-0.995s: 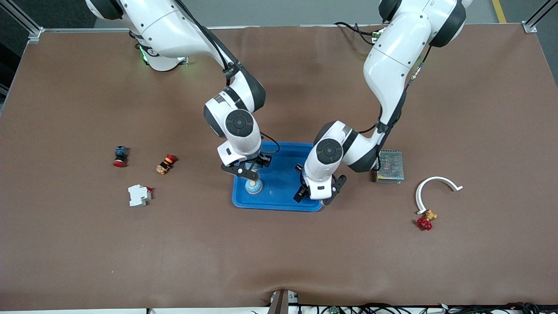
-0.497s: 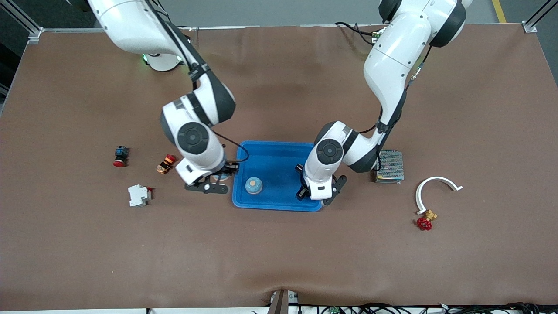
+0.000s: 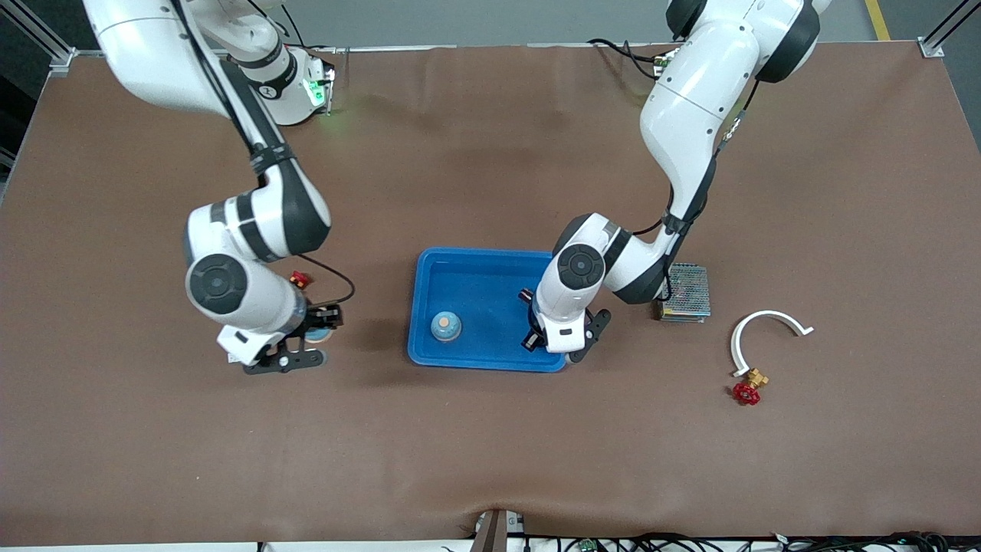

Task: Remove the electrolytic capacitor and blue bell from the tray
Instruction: 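Carry the bell toward the white breaker while the left gripper carries the capacitor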

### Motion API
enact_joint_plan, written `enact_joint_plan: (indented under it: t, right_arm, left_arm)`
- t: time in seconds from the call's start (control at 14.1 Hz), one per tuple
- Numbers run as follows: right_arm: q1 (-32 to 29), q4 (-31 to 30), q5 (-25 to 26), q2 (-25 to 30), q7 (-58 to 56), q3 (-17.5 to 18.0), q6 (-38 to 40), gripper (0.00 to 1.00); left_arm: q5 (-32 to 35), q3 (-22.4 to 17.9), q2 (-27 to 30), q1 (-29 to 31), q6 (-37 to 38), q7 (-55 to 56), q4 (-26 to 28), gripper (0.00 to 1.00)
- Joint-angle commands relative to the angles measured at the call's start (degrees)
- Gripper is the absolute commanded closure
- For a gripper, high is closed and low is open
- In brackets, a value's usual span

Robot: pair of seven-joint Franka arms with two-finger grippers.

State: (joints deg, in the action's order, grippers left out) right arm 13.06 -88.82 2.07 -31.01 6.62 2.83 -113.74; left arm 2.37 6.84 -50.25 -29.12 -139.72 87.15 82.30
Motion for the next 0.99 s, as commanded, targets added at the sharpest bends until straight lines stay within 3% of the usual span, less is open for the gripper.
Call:
enact_joint_plan:
  t: [0.0, 0.43, 0.64, 0.92]
  right_arm:
    - [-3.6, -4.4, 0.6, 4.1, -7.0, 1.0, -0.3, 1.0]
    - [-11.9, -9.4, 0.7, 7.0, -22.9, 1.0, -2.4, 1.0]
    - [-15.9, -16.0, 0.7, 8.3, -30.5, 1.0, -10.9, 1.0]
    - [-21.3, -17.6, 0.7, 7.8, -39.4, 1.0, -15.6, 1.0]
  left_arm:
    - [0.2, -1.1, 0.9, -0.5, 0.4, 1.1, -0.6, 0.83]
    - [0.2, -1.3, 5.1, 0.1, 5.4, 0.9, -2.0, 0.83]
    - [0.1, -1.5, 8.1, 1.9, 13.5, 0.2, -4.9, 0.84]
    - [-0.5, -1.1, 16.0, 8.0, 21.6, -12.2, -4.9, 0.85]
